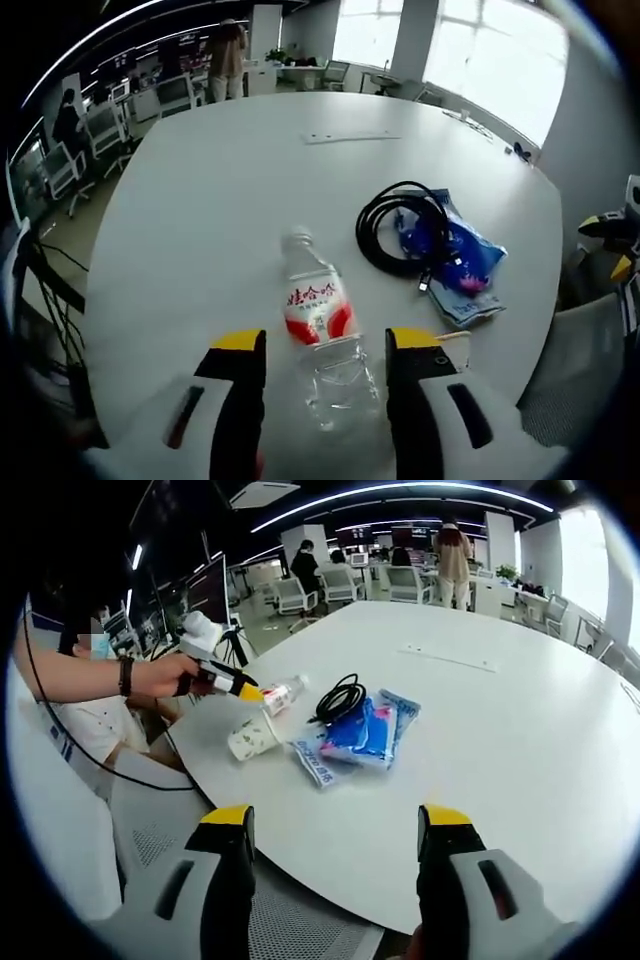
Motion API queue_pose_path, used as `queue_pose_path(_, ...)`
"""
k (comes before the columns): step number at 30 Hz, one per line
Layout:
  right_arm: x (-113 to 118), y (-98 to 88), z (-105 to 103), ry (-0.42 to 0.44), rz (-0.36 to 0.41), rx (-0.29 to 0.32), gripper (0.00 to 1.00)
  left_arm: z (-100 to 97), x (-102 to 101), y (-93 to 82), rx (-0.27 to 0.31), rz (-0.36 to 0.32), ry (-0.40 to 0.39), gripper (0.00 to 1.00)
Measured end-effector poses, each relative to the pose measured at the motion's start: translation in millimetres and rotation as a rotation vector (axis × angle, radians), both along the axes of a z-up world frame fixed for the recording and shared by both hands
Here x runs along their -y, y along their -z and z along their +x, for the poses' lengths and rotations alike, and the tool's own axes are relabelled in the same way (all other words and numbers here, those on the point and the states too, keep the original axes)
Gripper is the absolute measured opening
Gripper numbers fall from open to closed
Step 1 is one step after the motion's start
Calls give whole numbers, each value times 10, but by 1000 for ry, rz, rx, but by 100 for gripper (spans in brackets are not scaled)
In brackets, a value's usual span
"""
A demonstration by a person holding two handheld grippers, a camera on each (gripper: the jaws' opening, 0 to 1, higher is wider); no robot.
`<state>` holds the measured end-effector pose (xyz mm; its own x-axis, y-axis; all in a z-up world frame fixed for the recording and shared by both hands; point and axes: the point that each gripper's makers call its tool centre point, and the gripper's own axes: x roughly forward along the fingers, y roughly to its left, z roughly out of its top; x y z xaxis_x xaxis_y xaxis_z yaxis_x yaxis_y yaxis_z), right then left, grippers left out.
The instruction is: Arrange the tabletop items into an orderly group along one side of the table until the central work area is clear of visible clutter.
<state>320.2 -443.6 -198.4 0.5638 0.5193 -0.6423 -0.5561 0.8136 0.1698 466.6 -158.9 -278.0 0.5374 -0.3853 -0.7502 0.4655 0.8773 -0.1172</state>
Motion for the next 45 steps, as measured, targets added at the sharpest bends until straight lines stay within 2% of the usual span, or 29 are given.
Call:
queue_pose_path(4,-10,4,3,-4,-2,-1,65,39,25,26,-20,3,8,47)
queue_pose_path(6,-13,2,13,-3,0,1,65,50,76,45,-52,-28,9,49)
queue_pose_path(8,-17,1,23,-1,4,1,65,96,93,43,-52,-29,6,50)
queue_pose_path(14,-24,20,12,0,7,-7,65,174,122,115,-78,19,23,48)
queue_pose_path(24,32,17,7,19,8,-6,65,226,131,272,-158,71,29,46)
queue_pose_path(32,50,31,8,27,10,-8,65,237,154,381,-225,76,11,45)
queue_pose_path(41,76,42,26,34,13,-6,65,260,171,444,-256,85,-6,44)
queue_pose_path(45,73,43,29,35,17,-4,66,265,149,450,-266,55,-52,43)
